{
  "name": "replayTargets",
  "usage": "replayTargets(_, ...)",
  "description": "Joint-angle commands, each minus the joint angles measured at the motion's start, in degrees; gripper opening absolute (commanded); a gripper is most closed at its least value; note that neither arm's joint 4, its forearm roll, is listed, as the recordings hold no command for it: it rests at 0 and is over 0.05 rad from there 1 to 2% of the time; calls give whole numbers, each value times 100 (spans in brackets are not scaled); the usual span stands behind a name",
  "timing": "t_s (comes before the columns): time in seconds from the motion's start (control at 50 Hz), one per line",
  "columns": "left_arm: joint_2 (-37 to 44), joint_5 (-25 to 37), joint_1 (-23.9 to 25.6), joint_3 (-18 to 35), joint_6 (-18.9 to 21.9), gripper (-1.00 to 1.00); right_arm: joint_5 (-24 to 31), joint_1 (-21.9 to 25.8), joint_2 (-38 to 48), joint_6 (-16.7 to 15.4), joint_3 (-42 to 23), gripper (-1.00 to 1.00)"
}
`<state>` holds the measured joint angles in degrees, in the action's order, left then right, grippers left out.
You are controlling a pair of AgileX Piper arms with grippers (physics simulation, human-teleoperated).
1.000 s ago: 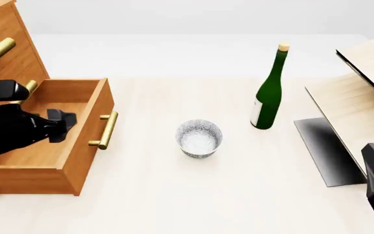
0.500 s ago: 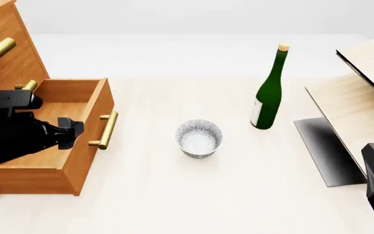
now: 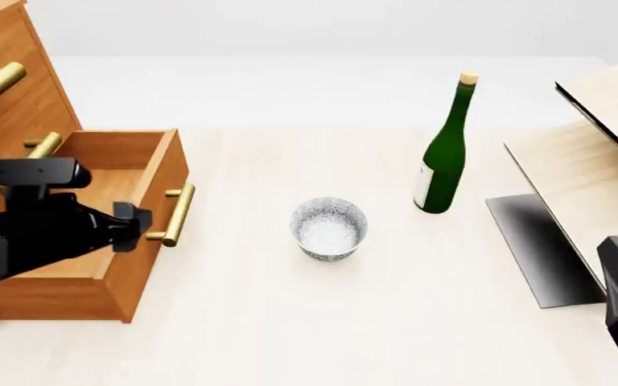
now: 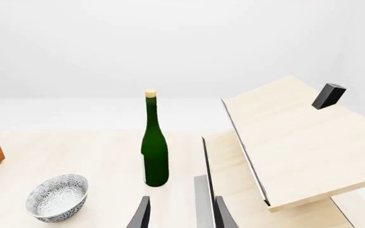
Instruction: Put the bowl in the bottom drawer of the cabinet and close it.
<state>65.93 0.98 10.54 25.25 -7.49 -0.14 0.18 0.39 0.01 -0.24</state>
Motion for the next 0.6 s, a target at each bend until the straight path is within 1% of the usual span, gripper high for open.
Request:
replayTargets(0.02, 202, -113, 77, -29, -94, 100, 0, 1, 0, 0, 0, 100)
replayTargets(0.1, 307, -169, 162, -53, -173, 100, 0, 0, 0, 0, 0, 100)
replayTargets(0.38, 460, -262, 160, -114, -212, 100, 0, 0, 0, 0, 0, 100)
replayTargets(0.42, 541, -337, 185, -190, -266, 100, 0, 1, 0, -1, 0, 100)
replayTargets(0.6, 628, -390, 162, -230, -252, 100, 0, 1, -1, -1, 0, 100)
